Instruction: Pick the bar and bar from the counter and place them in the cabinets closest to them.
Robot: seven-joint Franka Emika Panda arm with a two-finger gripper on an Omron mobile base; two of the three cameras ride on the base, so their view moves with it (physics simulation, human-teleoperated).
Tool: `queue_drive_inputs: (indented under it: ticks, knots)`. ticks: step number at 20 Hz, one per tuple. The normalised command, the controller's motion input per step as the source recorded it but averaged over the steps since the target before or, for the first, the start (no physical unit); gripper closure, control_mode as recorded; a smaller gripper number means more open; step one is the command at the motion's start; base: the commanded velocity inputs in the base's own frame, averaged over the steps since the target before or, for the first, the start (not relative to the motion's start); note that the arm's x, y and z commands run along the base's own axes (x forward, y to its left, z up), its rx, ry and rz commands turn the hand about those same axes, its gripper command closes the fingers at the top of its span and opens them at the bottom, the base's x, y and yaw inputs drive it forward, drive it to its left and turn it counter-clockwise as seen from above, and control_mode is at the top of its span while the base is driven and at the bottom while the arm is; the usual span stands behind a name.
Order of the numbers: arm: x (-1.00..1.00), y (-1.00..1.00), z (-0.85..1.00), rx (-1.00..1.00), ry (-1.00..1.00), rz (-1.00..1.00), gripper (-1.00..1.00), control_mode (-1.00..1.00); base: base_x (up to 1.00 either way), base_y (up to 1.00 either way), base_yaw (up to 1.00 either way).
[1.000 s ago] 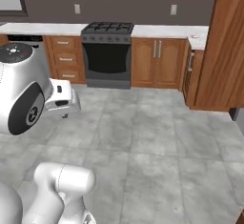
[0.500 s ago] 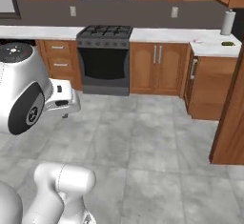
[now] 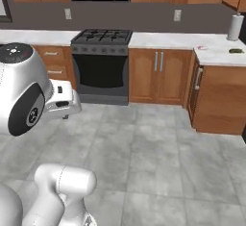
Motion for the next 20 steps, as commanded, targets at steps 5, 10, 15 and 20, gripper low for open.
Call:
queue_drive_inputs:
  ticks: [5, 10, 15, 20]
  knots:
    - [0.00, 0.00, 0.00, 0.00, 0.00, 0.00, -1.00, 1.00, 0.80, 0.15, 0.00]
    - [0.00, 0.00, 0.00, 0.00, 0.00, 0.00, -1.00, 1.00, 0.85, 0.16, 0.00]
    - [0.00, 0.00, 0.00, 0.00, 0.00, 0.00, -1.00, 1.00, 0.86, 0.17, 0.00]
    - [0.00, 0.00, 0.00, 0.00, 0.00, 0.00, -1.00, 1.00, 0.86, 0.17, 0.00]
